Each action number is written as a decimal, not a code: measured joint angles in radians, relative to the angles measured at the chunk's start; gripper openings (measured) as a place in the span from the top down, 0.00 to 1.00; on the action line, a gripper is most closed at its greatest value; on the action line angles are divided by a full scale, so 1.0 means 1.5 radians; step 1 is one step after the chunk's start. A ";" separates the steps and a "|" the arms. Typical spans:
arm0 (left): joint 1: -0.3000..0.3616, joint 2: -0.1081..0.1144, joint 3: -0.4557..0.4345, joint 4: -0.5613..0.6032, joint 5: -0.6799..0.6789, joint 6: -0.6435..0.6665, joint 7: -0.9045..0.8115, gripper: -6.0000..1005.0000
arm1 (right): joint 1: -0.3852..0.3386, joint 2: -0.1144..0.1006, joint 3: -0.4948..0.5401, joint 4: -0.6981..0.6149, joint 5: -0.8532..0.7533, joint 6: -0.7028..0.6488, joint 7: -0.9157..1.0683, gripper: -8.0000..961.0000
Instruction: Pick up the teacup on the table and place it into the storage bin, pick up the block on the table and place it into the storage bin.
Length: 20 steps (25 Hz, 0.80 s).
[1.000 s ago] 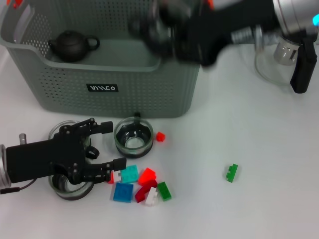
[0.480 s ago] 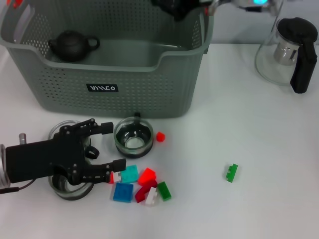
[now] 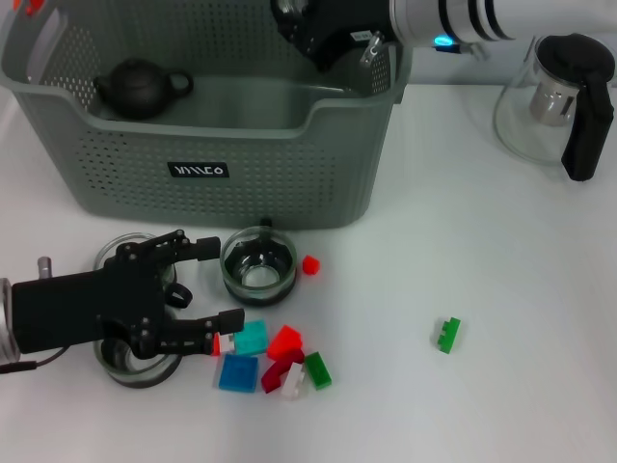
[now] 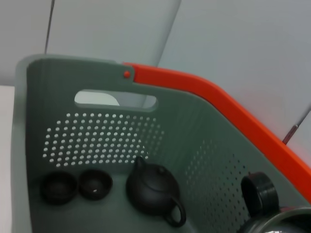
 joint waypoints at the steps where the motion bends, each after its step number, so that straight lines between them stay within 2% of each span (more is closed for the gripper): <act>1: 0.000 0.000 0.000 0.000 0.000 0.000 0.000 0.07 | 0.000 0.000 -0.002 0.002 0.000 0.002 -0.001 0.94; 16: -0.002 0.000 0.000 -0.003 0.000 -0.005 0.006 0.08 | 0.007 0.005 -0.032 0.025 0.002 0.038 -0.006 0.94; 20: -0.001 0.000 0.000 -0.003 0.000 -0.007 0.007 0.08 | 0.007 0.002 -0.033 0.023 0.015 0.035 -0.005 0.93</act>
